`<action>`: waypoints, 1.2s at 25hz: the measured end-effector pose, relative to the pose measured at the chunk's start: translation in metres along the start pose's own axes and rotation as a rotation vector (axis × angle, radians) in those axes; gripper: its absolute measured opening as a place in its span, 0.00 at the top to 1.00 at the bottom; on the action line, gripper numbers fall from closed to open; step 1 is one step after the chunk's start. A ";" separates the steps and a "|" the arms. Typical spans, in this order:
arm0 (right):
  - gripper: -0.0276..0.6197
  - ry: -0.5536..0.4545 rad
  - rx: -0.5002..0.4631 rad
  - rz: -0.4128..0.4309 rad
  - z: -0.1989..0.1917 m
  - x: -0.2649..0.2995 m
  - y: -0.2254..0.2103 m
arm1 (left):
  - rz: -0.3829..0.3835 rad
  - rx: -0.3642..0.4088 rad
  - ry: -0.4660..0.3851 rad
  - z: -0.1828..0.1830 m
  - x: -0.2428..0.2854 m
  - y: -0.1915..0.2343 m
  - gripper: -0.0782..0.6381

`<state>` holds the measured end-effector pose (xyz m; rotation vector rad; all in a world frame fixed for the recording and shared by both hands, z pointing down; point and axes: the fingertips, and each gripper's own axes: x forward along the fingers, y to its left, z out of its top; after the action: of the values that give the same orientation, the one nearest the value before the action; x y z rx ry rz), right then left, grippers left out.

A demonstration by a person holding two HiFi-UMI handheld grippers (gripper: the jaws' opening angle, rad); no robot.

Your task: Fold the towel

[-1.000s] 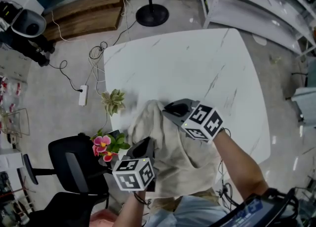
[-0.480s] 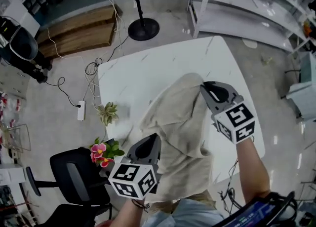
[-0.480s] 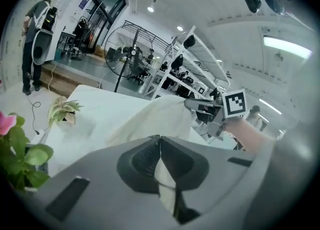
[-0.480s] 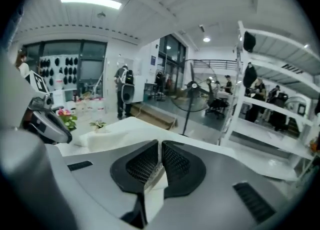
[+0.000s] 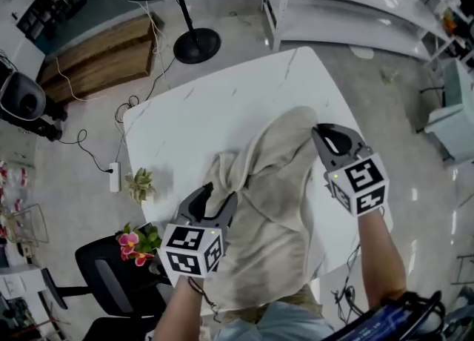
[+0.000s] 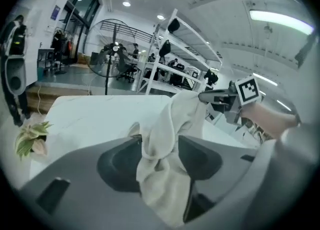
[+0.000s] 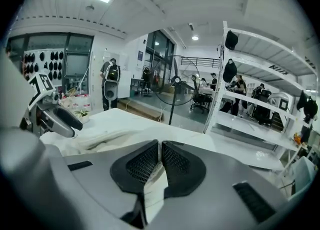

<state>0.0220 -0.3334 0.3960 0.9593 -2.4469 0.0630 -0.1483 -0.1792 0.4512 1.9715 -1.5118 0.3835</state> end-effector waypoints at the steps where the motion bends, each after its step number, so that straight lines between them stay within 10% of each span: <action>1: 0.90 -0.002 0.005 0.008 0.000 0.000 0.000 | -0.013 0.042 0.004 0.000 0.005 -0.003 0.55; 6: 0.90 -0.014 0.025 0.037 0.007 0.001 -0.002 | -0.074 0.245 0.011 -0.008 0.021 -0.024 0.46; 12: 0.90 -0.030 0.016 0.072 0.015 -0.001 0.003 | -0.007 0.252 0.067 -0.018 0.046 -0.008 0.48; 17: 0.90 -0.039 0.002 0.089 0.013 -0.002 0.005 | 0.059 0.224 0.066 -0.012 0.048 0.012 0.86; 23: 0.90 -0.050 -0.020 0.057 0.017 0.000 -0.005 | 0.147 0.149 -0.019 0.046 0.036 0.052 0.86; 30: 0.90 -0.083 -0.034 -0.011 0.033 0.018 -0.026 | 0.265 0.289 -0.093 0.140 0.054 0.089 0.86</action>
<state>0.0131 -0.3710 0.3726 0.9787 -2.5099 -0.0232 -0.2347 -0.3223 0.4004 2.0296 -1.8736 0.6616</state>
